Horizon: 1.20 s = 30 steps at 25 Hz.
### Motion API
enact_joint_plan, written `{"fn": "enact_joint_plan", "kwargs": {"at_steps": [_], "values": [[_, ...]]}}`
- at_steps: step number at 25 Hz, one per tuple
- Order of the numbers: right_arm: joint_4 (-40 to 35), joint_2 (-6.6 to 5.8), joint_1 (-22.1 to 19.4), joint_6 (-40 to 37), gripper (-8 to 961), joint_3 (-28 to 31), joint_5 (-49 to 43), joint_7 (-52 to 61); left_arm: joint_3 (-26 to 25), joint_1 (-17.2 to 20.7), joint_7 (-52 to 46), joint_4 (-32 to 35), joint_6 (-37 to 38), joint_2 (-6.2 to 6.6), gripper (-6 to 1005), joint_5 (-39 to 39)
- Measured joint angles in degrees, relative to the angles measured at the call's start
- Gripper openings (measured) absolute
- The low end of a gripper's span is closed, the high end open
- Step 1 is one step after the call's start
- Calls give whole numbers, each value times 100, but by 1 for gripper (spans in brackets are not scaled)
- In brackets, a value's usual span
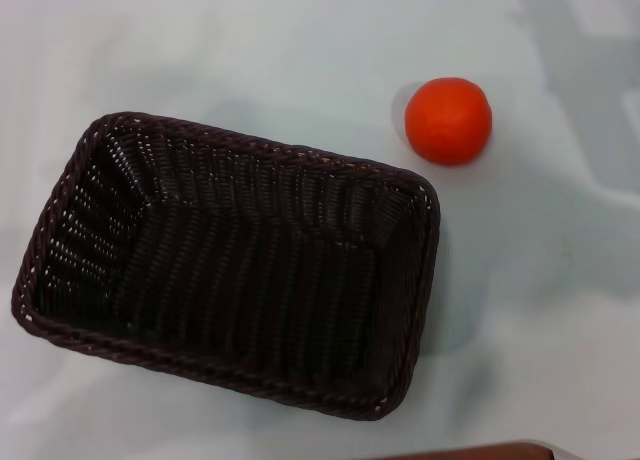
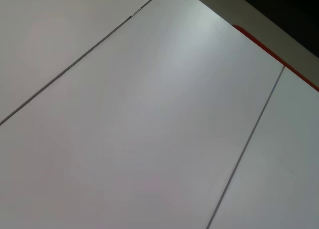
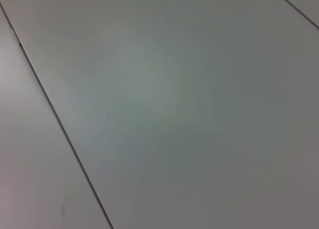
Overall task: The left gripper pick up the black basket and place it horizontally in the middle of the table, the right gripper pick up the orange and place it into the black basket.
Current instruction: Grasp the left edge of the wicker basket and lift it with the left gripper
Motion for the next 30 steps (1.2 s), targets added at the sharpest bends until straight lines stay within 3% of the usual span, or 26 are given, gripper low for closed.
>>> {"fn": "enact_joint_plan", "kwargs": {"at_steps": [8, 13, 18, 22, 24, 30], "values": [[0, 0, -4, -19, 824, 0, 10, 0, 153, -32, -67, -94, 5, 18, 904, 5], [1, 0, -4, -16, 824, 0, 13, 0, 614, 26, -714, -678, 254, 94, 905, 116], [0, 0, -10, 19, 824, 7, 12, 50, 1174, 197, -1859, -1896, 617, 345, 904, 947], [1, 0, -30, 21, 824, 22, 12, 77, 1357, 214, -3166, -2985, 715, 720, 829, 2182], [1, 0, -34, 13, 824, 26, 12, 79, 1356, 198, -3874, -3588, 727, 834, 792, 2783], [1, 0, -39, -89, 825, 34, 11, 80, 1352, 92, -5588, -5551, 791, 848, 755, 4670]]}}
